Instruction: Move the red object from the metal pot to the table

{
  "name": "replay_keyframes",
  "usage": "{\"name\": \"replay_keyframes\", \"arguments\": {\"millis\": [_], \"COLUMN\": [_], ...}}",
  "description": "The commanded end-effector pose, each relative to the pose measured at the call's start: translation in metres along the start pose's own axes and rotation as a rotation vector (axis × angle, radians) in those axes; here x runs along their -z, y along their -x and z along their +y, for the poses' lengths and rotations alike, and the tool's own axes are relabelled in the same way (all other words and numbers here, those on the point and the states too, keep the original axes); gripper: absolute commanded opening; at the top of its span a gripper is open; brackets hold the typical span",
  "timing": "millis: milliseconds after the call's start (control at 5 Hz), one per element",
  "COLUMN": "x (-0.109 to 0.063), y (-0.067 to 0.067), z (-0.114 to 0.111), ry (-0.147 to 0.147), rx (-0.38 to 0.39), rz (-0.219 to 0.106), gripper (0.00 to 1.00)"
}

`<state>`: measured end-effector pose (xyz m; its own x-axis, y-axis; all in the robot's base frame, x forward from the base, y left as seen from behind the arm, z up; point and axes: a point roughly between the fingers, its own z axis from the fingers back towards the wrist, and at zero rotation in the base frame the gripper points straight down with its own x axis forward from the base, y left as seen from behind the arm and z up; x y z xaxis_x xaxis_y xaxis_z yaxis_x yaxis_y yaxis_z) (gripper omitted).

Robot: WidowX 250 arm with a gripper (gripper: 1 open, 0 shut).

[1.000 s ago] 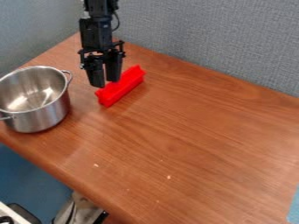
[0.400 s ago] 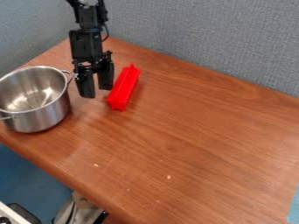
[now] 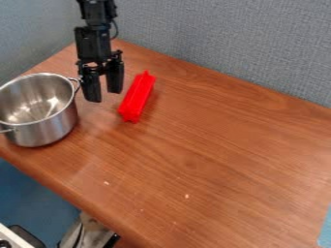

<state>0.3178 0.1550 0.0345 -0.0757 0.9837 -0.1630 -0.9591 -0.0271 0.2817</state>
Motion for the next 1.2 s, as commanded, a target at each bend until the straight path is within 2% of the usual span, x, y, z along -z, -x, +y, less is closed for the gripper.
{"name": "replay_keyframes", "arguments": {"millis": [0, 200, 600, 1000], "x": [-0.05, -0.061, -0.07, -0.069], "y": [-0.006, -0.013, 0.013, 0.009], "z": [0.003, 0.004, -0.011, -0.026], "ry": [0.104, 0.107, 0.094, 0.072], "rx": [0.029, 0.059, 0.139, 0.272], "rz": [-0.045, -0.042, -0.124, -0.18], "gripper": [0.0, 1.0, 1.0, 1.0]}}
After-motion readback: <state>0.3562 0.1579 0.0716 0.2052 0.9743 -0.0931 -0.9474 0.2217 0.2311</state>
